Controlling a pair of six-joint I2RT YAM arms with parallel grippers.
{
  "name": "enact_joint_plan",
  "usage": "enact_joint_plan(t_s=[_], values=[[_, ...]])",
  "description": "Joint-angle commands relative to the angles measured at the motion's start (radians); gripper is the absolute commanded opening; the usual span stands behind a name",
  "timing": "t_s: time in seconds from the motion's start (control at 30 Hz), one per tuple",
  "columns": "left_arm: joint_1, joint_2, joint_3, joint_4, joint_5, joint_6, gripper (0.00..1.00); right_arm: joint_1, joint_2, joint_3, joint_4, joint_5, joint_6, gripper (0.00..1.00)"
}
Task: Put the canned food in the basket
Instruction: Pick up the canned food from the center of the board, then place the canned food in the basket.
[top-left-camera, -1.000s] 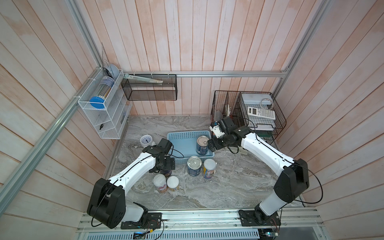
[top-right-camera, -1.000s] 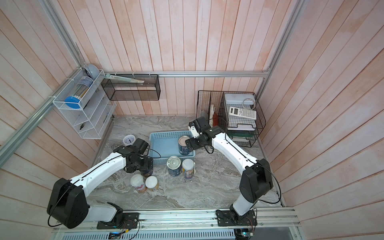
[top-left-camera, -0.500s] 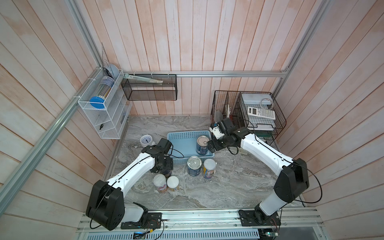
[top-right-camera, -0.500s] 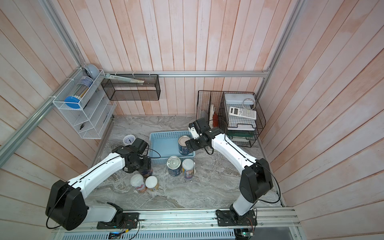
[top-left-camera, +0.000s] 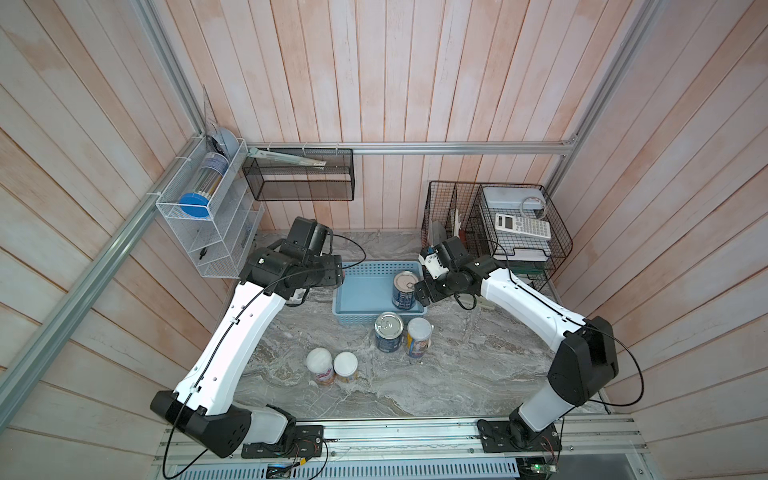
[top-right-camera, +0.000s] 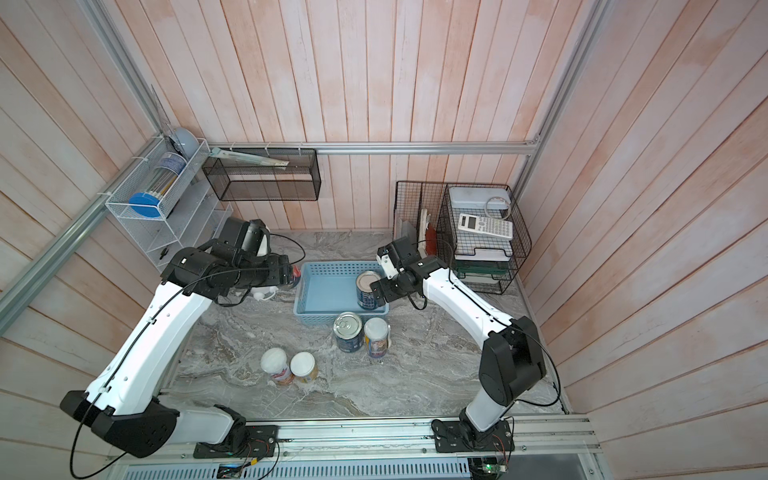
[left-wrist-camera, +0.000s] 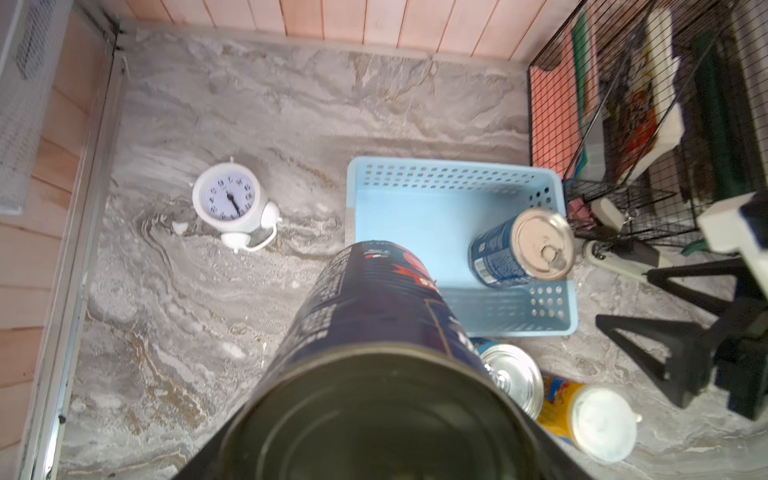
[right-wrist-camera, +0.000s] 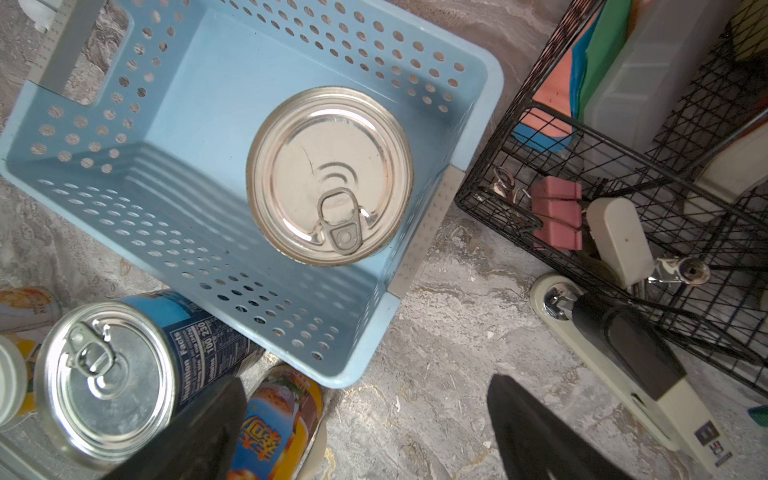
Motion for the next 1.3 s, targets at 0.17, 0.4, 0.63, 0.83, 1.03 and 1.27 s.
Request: enact_joint_plan(t_s=[0.17, 0.4, 0.63, 0.83, 1.03, 1.27], values=[[0.008, 0.294, 0.107, 0.112, 0.075, 0.103, 0.46, -0.003, -0.037, -0.034, -0.006, 0.016, 0.008, 0.98], [0.023, 0.403, 0.057, 0.201, 0.084, 0.110, 0.46, -0.003, -0.049, -0.062, 0.006, 0.023, 0.005, 0.98], [0.062, 0.475, 0.015, 0.296, 0.090, 0.096, 0.46, -0.003, -0.027, -0.059, 0.012, 0.005, 0.005, 0.98], [0.080, 0.562, 0.060, 0.317, 0.091, 0.101, 0.46, -0.003, -0.022, -0.066, 0.015, 0.000, 0.005, 0.98], [0.089, 0.633, 0.096, 0.328, 0.096, 0.105, 0.48, -0.003, -0.023, -0.097, 0.034, -0.006, 0.002, 0.98], [0.092, 0.663, 0.108, 0.332, 0.079, 0.100, 0.65, -0.002, -0.030, -0.128, 0.051, -0.012, 0.005, 0.98]])
